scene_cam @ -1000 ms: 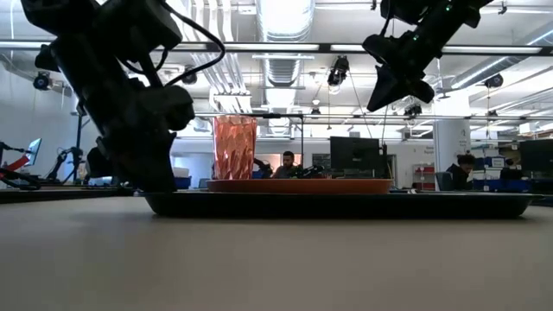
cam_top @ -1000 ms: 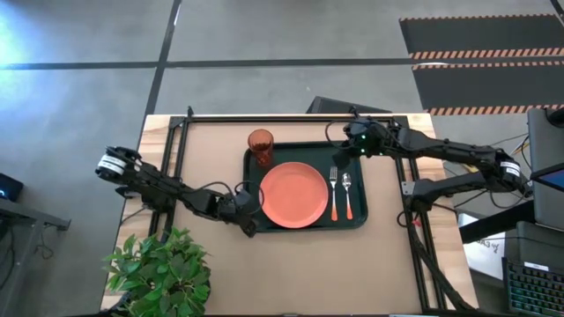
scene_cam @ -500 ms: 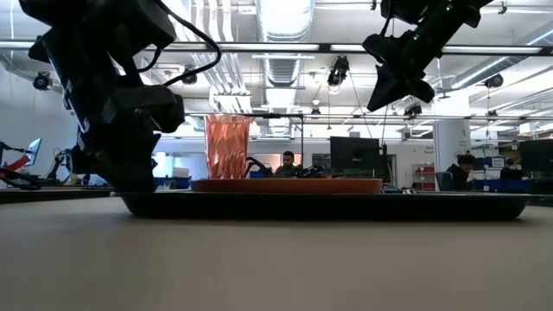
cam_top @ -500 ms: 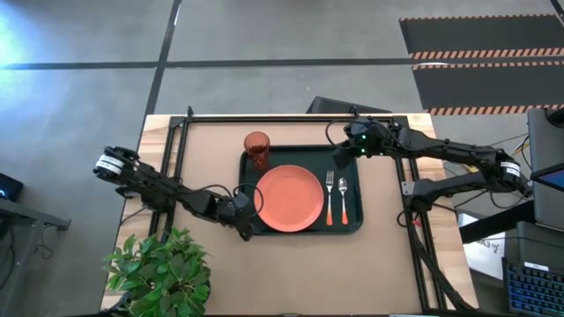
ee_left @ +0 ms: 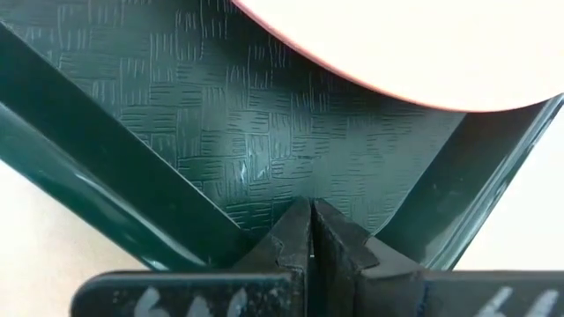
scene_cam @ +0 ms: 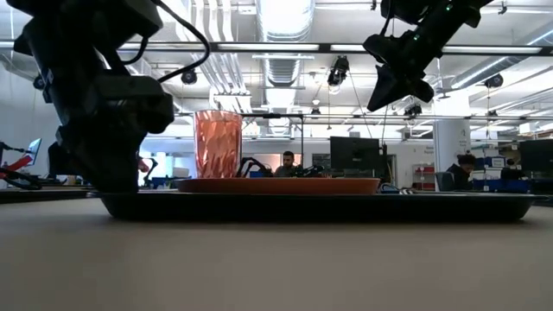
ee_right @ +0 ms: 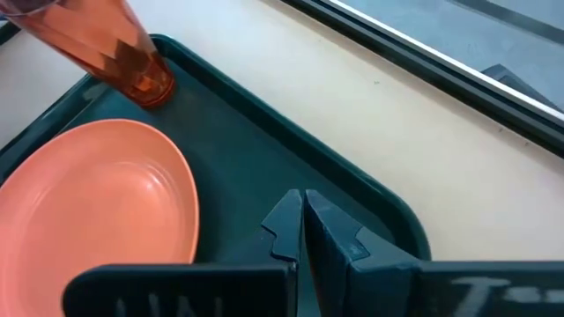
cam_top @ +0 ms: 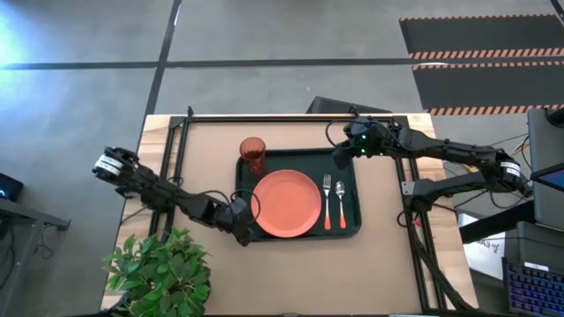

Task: Pick and place plate/cup/fork/spoon on tray
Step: Adjust the black table tray

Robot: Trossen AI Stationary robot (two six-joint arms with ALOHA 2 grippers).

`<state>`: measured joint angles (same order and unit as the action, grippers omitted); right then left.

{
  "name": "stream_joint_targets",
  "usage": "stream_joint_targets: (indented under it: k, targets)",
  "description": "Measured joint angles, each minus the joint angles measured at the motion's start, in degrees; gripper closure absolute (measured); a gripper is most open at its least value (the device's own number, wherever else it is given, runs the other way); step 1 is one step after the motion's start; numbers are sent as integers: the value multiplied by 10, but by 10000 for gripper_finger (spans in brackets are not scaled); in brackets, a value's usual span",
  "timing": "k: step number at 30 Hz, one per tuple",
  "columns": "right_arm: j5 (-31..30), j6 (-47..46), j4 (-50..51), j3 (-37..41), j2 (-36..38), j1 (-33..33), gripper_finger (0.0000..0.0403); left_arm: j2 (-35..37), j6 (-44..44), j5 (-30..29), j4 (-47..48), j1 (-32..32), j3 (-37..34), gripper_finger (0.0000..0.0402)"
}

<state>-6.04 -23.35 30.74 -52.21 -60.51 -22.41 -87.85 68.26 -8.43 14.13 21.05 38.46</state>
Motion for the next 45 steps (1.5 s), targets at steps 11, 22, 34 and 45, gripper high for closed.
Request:
stream_joint_targets:
  k: [11,22,34,45]
  targets:
    - [-1,11,3,0,0,-20,394,-1,18,-40,6,29,9,402]
    - [88,23,-7,1,-93,-137,394,56,19,-104,158,32,29,402]
    - [166,9,-225,-5,-301,-150,394,149,46,-177,260,23,25,402]
    - [171,52,-142,-138,-398,-155,394,168,49,-195,288,22,23,402]
